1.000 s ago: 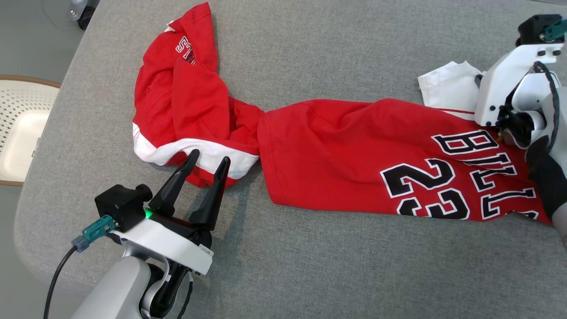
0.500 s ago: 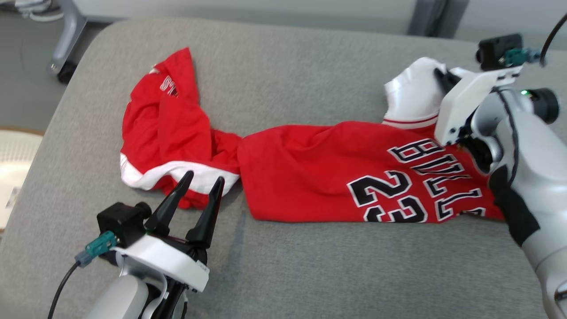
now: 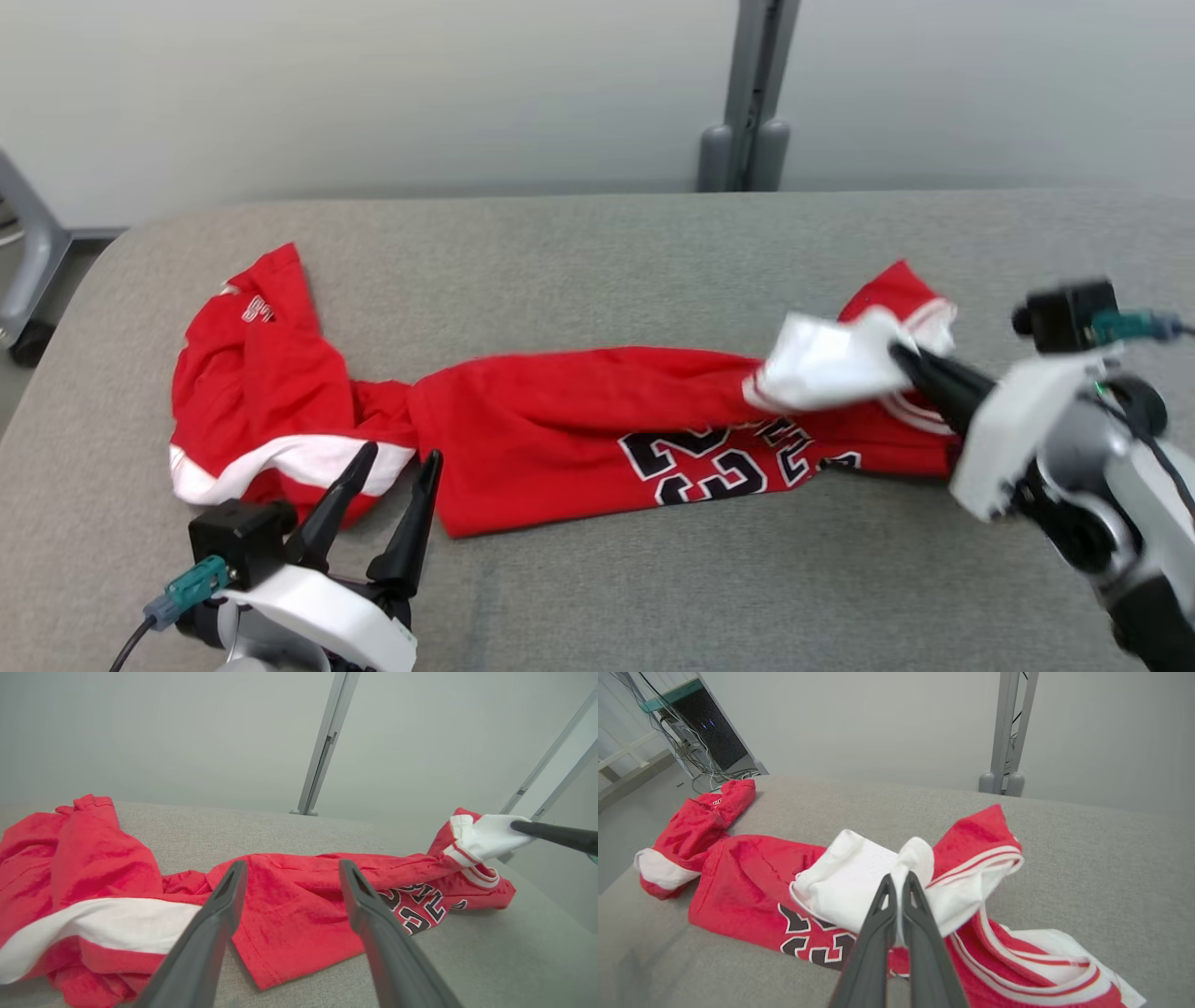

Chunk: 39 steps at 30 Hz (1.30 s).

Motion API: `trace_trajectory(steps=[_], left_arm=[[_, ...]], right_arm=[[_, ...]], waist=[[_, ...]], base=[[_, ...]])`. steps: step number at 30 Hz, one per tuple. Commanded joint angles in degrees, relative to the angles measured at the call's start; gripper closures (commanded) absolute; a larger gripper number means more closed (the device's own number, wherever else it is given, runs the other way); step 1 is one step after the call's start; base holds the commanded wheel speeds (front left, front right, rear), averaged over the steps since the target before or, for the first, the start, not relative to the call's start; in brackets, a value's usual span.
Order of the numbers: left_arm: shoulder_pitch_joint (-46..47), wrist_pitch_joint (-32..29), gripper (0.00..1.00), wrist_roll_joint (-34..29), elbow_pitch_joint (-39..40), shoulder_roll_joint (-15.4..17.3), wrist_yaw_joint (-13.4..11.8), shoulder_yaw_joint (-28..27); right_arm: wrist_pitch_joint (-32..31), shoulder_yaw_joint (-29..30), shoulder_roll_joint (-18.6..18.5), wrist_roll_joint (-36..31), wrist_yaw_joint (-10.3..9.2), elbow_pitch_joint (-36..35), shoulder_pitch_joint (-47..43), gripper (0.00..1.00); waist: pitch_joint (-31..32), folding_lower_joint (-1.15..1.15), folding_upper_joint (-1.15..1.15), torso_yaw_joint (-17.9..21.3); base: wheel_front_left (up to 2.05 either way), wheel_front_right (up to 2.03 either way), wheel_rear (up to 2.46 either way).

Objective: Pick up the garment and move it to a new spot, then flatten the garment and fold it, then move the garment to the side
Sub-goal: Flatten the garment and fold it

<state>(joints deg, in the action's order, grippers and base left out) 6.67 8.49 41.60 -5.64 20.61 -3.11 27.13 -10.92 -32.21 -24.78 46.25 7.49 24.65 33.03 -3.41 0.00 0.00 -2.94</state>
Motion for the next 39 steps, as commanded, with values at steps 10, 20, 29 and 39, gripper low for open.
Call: trace_trajectory(steps=[10, 20, 29, 39], left_arm=[[-2.4, -0.98, 0.0, 0.78, 2.01, 1.73, -1.51, -0.84], [-2.12, -1.02, 0.0, 1.59, 1.5, 2.17, -1.39, -1.21], [-2.1, -1.58, 0.0, 2.14, 0.68, 2.39, -1.58, -1.04], [-1.44, -3.79, 0.0, 2.4, -0.44, 3.48, -2.07, -0.64]], right_arm=[[-10.32, 9.6, -4.34, -1.8, 0.02, -18.96, -23.72, 1.0], [-21.23, 19.33, 2.55, -8.17, 0.01, -30.3, -38.75, 0.9], [-22.89, 26.41, 8.88, -13.15, 0.02, -36.93, -41.5, 0.0], [-6.26, 35.13, 14.35, -18.36, 0.02, -39.37, -37.78, 0.0]], waist=[[0.78, 0.0, 0.0, 3.73], [-0.23, 0.0, 0.0, 4.29], [0.22, 0.0, 0.0, 5.06], [0.61, 0.0, 0.0, 5.51]], base=[[0.0, 0.0, 0.0], [0.0, 0.0, 0.0], [0.0, 0.0, 0.0], [0.0, 0.0, 0.0]])
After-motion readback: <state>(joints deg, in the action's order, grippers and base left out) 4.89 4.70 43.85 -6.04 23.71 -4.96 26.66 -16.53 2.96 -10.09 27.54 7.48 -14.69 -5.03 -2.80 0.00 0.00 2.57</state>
